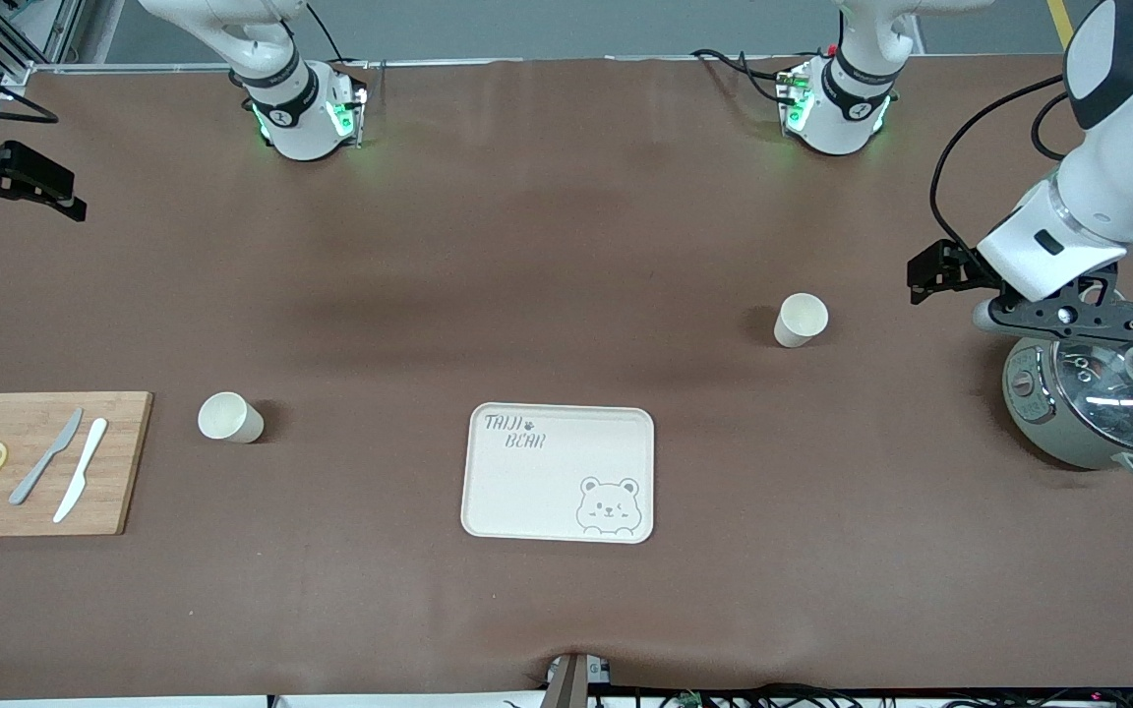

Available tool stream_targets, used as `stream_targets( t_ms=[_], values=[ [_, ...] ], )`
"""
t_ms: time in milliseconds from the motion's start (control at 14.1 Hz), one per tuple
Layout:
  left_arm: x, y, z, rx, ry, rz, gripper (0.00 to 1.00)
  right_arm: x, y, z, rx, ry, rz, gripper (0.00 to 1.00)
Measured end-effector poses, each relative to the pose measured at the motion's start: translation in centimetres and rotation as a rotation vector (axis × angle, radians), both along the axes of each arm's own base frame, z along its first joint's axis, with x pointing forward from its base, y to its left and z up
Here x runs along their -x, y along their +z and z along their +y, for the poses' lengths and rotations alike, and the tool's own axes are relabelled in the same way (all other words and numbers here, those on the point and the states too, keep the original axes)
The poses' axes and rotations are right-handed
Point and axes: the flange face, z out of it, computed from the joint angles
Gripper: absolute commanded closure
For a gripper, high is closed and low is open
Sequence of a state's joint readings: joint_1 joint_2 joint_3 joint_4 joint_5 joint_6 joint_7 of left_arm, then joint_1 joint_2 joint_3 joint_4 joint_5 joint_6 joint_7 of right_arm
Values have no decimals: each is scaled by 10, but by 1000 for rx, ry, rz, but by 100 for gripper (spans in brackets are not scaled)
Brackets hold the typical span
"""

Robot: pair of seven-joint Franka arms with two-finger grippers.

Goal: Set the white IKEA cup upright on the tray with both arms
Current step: 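Move the left gripper toward the white cup beside the steel pot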

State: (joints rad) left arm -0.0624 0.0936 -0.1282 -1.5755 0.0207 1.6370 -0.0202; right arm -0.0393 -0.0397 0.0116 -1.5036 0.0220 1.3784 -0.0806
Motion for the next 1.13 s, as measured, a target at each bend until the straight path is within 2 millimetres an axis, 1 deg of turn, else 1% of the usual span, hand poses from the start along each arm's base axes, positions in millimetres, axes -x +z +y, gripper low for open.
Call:
stream_targets(
  t_ms=[354,496,637,708,850,991,1133],
  values=[
    [0,0,-1,0,-2,0,0,0,0,0,0,0,0,0],
    [2,-1,-8,0,-15,6,0,0,0,0,0,0,0,0],
    [5,-5,-16,-3,-29,23,0,0,0,0,0,0,0,0],
    [7,-11,-16,-5,-30,33,0,0,0,0,0,0,-1,0],
    [9,-26,-10,-8,-22,43,0,0,1,0,0,0,-3,0],
    [14,-46,1,-7,-39,22,0,0,1,-2,0,-3,-3,0],
    [24,-70,13,-9,-53,4,0,-1,-3,-5,-1,-9,12,0]
  ],
)
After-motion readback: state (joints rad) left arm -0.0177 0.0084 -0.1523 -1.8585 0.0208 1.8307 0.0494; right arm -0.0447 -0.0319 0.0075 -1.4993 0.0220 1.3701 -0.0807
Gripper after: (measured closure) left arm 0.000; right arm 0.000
